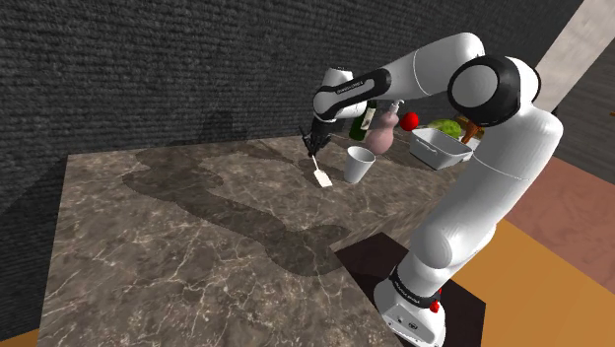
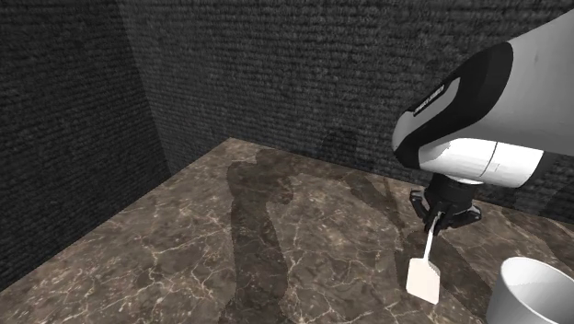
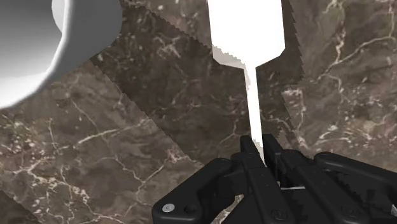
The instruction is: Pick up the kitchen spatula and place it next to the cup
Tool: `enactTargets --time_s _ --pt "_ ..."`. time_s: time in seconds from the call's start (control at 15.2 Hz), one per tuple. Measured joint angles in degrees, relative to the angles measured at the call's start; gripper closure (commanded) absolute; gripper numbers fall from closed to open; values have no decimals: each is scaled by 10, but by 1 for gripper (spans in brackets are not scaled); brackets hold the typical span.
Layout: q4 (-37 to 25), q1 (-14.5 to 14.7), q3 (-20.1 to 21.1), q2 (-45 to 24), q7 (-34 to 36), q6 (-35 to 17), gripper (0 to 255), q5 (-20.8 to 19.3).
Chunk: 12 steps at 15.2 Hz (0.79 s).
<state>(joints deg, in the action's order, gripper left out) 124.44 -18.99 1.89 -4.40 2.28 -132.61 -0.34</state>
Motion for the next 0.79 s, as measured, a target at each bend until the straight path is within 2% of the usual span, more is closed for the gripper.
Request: enactTargets --time_s 0.46,0.79 --pt "20 0 -1 -30 0 -49 255 -1" --pt "22 0 0 -33 1 -55 255 -2"
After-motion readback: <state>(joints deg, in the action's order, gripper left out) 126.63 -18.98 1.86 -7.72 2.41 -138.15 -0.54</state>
